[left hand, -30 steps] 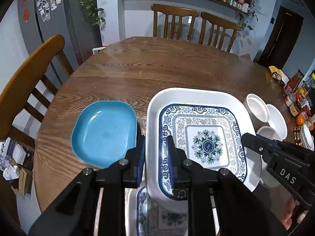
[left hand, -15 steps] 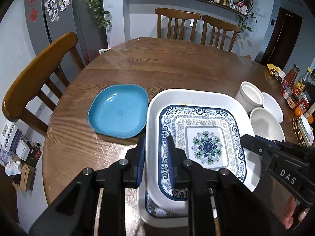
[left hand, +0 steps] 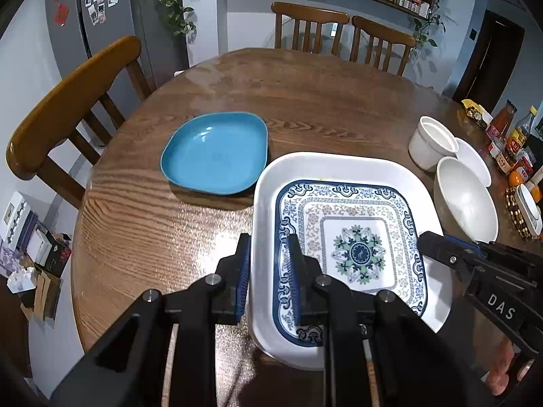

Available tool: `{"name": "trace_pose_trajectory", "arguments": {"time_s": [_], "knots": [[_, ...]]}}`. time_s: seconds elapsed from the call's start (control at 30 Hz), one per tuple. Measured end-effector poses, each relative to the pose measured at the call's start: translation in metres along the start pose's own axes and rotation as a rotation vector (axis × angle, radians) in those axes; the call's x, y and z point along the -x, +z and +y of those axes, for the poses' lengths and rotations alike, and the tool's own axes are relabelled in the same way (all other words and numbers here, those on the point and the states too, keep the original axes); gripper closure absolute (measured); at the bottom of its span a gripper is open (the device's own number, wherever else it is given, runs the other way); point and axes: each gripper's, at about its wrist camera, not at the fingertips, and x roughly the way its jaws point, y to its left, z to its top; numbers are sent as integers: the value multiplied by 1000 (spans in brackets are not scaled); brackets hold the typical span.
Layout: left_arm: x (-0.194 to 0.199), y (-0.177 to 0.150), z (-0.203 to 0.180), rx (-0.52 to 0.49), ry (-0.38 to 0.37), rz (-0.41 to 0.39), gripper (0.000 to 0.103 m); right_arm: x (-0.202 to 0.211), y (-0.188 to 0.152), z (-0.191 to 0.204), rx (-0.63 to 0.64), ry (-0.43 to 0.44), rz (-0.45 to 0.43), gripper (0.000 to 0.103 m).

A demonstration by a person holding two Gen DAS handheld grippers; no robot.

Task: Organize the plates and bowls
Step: 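Lower the large plate onto the smaller square plate and open both tools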

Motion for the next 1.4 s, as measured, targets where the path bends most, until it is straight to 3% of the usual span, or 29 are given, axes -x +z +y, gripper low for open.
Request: {"name": "trace_pose_trajectory", "arguments": {"time_s": [0.63, 1.4], "knots": [[-27, -20, 6, 4, -11, 71, 86, -27, -20, 0, -12, -14, 80, 94], [-32, -22, 4, -12, -2, 78, 86, -31, -17, 4, 12, -42, 79, 94]]}}
